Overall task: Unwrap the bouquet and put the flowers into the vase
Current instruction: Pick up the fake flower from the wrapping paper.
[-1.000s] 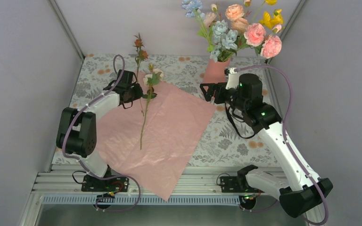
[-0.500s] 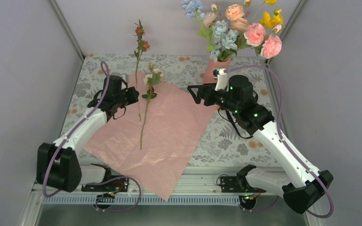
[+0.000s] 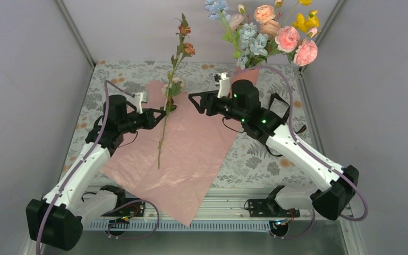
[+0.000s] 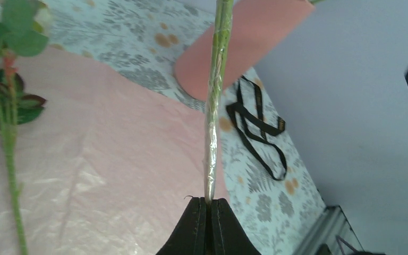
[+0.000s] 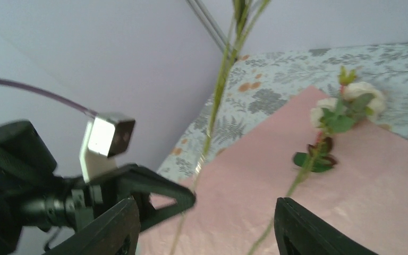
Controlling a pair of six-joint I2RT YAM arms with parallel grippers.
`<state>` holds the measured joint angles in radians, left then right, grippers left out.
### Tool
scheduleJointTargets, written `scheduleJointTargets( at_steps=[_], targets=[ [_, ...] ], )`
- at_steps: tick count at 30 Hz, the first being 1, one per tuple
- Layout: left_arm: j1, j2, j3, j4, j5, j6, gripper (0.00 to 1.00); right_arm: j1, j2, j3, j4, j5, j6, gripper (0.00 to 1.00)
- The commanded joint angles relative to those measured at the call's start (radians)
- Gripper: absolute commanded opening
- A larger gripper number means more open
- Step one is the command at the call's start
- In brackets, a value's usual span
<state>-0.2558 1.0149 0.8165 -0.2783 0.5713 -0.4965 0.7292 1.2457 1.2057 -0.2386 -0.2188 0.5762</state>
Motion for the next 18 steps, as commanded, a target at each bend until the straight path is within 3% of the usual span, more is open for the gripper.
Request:
scheduleJointTargets(
  at_steps=[1,8,18],
  targets=[
    [-0.003,-0.063,-0.028,0.015,0.152,0.024,0.02,0.056,0.075,0.097,0.092,0.018,0.026,0.63],
    [-0.003,-0.139,-0.009,-0.047,0.19,0.059,0.02,0.102,0.215,0.218,0.102,0.002,0.032,0.57],
    [-0.002,-0.197,-0.023,-0.081,0.202,0.065,0.02,0.142,0.284,0.274,0.093,0.076,0.068,0.46]
  ],
)
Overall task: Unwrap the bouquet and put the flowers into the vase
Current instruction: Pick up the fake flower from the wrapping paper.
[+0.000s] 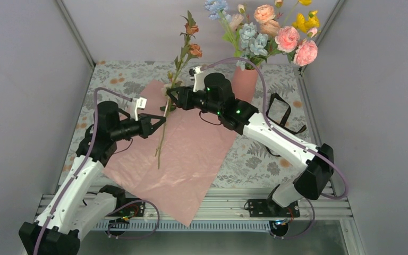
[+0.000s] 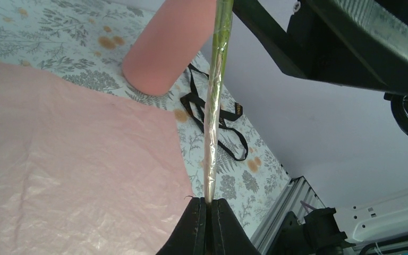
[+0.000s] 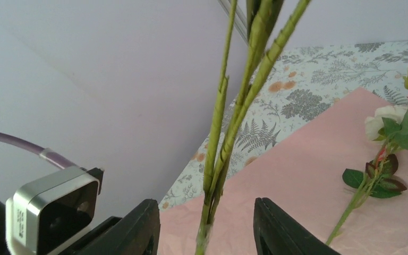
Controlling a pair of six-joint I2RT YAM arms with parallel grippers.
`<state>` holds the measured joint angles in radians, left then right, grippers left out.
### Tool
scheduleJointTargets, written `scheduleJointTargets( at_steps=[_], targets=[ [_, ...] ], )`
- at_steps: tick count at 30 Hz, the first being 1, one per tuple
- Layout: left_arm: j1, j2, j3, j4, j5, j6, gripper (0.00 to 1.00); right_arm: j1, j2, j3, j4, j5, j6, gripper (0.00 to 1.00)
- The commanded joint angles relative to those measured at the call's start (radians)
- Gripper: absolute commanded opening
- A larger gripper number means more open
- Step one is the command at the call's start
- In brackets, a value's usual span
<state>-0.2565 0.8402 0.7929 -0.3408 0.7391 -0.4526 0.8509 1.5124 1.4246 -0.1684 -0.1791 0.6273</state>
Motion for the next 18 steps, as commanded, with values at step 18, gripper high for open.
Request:
scheduleJointTargets(
  at_steps=[18],
  targets=[
    [-0.003,-0.066,0.007,-0.039,0.077,0.046,0.02,0.046,0.052,0.118,-0.043,0.099,0.016,0.26]
  ],
)
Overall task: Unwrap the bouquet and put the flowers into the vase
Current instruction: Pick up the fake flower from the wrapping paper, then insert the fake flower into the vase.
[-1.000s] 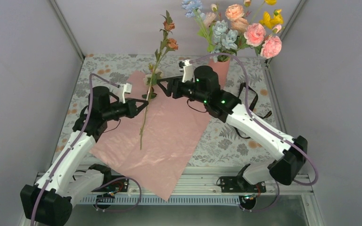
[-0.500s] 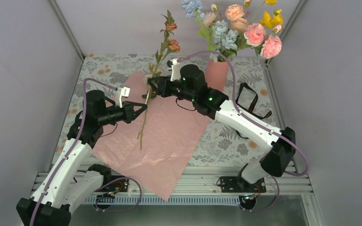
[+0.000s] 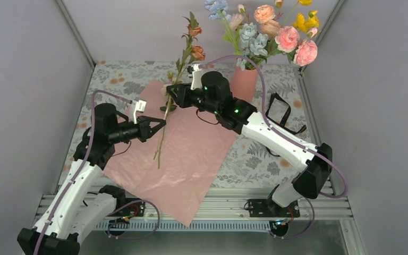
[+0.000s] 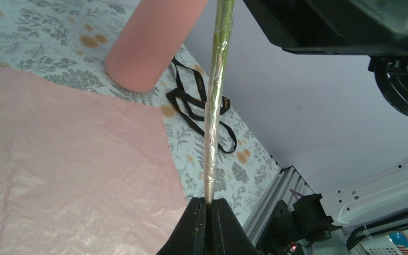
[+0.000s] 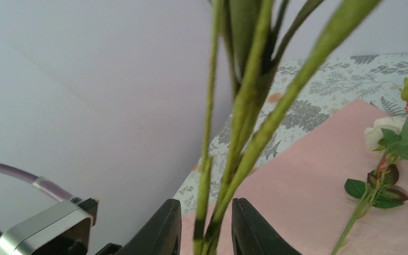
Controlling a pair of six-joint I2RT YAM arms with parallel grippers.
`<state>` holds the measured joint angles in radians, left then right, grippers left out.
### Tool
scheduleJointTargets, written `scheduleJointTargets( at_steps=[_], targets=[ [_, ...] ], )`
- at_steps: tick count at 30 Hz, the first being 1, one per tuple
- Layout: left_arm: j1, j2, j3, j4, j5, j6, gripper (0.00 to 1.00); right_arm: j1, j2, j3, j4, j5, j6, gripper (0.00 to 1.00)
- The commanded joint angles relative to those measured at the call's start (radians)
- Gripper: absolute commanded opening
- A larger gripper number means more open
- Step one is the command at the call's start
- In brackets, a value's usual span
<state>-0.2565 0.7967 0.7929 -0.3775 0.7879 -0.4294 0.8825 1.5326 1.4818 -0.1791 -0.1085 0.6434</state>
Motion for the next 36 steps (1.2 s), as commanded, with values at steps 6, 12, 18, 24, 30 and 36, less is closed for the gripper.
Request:
scheduleJointTargets(
  at_steps=[6,12,18,24,30,36],
  targets=[
    [-0.003,-0.028,0.02,-0.025,0.019,0.042,0.03,0.032,0.046,0.089,-0.043,0.035,-0.029,0.04],
    [-0.003,-0.043,0.042,-0.073,-0.055,0.066,0.33,0.058,0.042,0.097,-0.031,0.04,-0.083,0.04],
    [-0.003,-0.06,0.052,-0.117,-0.109,0.1,0.86,0.069,0.004,0.1,-0.052,0.157,-0.183,0.04],
    [-0.002,-0.05,0.073,-0.171,-0.186,0.156,1.0,0.069,-0.068,0.086,-0.08,0.36,-0.302,0.04],
    [-0.002,-0.053,0.047,-0.165,-0.228,0.182,1.0,0.067,-0.161,0.026,-0.026,0.586,-0.464,0.04],
    [-0.002,-0.045,0.004,-0.134,-0.254,0.192,1.0,0.04,-0.238,-0.031,0.084,0.782,-0.614,0.04]
  ],
)
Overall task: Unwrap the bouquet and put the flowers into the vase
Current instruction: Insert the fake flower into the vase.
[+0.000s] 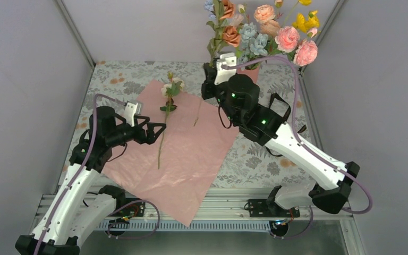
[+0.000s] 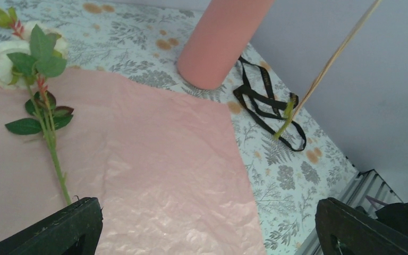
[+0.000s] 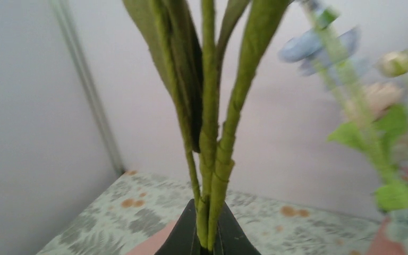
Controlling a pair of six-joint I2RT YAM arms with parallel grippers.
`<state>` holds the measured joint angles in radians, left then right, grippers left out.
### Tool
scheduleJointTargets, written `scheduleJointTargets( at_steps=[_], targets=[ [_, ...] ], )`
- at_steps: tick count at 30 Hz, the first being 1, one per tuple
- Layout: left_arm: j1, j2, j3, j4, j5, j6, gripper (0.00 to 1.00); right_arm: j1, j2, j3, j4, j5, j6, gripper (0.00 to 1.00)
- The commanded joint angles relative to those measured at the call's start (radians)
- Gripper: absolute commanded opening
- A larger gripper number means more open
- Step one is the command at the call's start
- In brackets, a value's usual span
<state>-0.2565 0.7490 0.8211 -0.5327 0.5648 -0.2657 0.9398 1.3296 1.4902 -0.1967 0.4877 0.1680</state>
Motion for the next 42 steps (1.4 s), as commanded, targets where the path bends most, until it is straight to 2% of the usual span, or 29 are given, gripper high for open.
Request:
scheduleJointTargets(
  at_steps=[1,6,15,26,31,42],
  targets=[
    [-0.002,0.007,-0.025,0.021,-0.033,0.029,1.0,-0.031,-0.047,-0.048,0.117,0.207,-0.153,0.04],
    [-0.003,0.016,-0.023,0.019,-0.047,0.034,1.0,-0.157,-0.113,-0.11,0.193,0.209,-0.156,0.04],
    [-0.001,0.009,-0.034,0.021,-0.053,0.034,1.0,-0.338,-0.175,-0.182,0.325,0.08,-0.16,0.04],
    [-0.002,-0.021,-0.036,0.02,-0.048,0.039,1.0,-0.439,-0.128,-0.192,0.515,0.044,-0.251,0.04],
    [-0.003,-0.014,-0.042,0.029,-0.023,0.039,1.0,-0.479,-0.103,-0.17,0.544,0.035,-0.279,0.04],
    [-0.002,-0.01,-0.042,0.03,-0.017,0.039,1.0,-0.522,-0.042,-0.16,0.67,-0.093,-0.383,0.04]
  ],
)
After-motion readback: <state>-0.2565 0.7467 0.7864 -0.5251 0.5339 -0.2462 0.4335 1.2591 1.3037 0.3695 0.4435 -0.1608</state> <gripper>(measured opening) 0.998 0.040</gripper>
